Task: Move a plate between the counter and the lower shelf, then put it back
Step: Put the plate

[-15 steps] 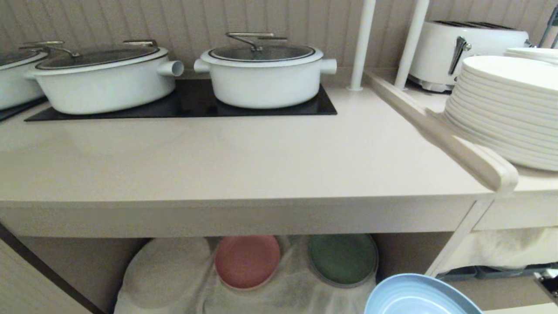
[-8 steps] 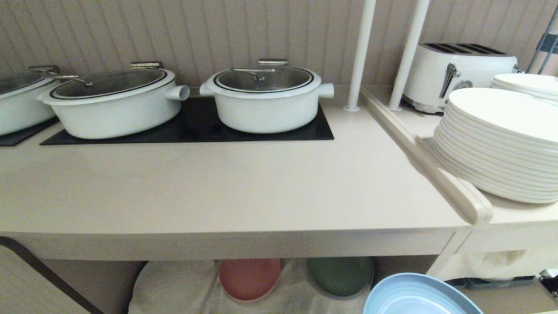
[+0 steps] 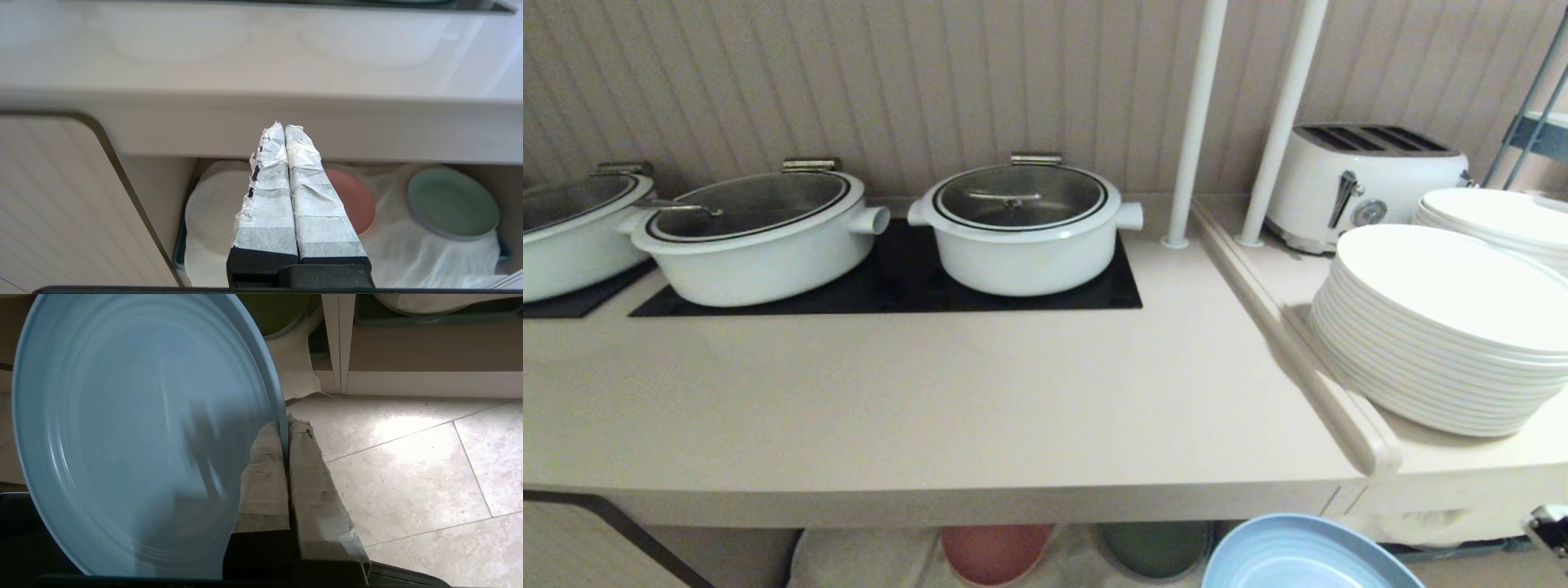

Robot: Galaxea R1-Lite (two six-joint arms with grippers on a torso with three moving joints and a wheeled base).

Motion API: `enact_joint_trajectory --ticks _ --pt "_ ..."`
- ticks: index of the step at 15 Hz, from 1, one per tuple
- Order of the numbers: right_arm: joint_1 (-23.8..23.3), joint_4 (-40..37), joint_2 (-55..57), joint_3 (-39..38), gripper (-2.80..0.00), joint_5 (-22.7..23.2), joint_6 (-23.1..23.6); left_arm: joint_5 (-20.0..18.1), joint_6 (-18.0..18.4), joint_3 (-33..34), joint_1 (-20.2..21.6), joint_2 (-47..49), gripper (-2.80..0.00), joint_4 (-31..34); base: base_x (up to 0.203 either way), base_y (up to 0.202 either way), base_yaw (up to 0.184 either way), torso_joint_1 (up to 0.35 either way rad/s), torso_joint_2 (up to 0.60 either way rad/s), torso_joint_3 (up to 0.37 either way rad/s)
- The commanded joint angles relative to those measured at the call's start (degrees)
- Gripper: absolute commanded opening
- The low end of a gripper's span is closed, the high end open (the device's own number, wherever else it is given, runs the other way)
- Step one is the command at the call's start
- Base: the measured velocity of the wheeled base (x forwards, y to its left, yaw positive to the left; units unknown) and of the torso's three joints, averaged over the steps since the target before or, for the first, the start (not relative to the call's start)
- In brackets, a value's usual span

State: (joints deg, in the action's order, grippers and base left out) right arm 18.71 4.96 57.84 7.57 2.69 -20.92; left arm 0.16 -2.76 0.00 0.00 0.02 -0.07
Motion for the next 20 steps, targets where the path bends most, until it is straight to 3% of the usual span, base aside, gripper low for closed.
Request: enact_joint_trajectory --ticks 1,20 --pt "0.2 0.1 0.2 0.0 -2.80 0.0 -0.1 0.0 -0.1 0.0 0.0 0.0 -2.80 0.0 0.000 0.000 0.000 0.300 -0.61 -0.327" --pt "0.3 0.0 0.1 -0.1 -2.80 0.1 -0.2 0.0 -0.1 0.0 0.0 0.0 -2.80 0.0 0.000 0.000 0.000 0.173 -0.35 -0.183"
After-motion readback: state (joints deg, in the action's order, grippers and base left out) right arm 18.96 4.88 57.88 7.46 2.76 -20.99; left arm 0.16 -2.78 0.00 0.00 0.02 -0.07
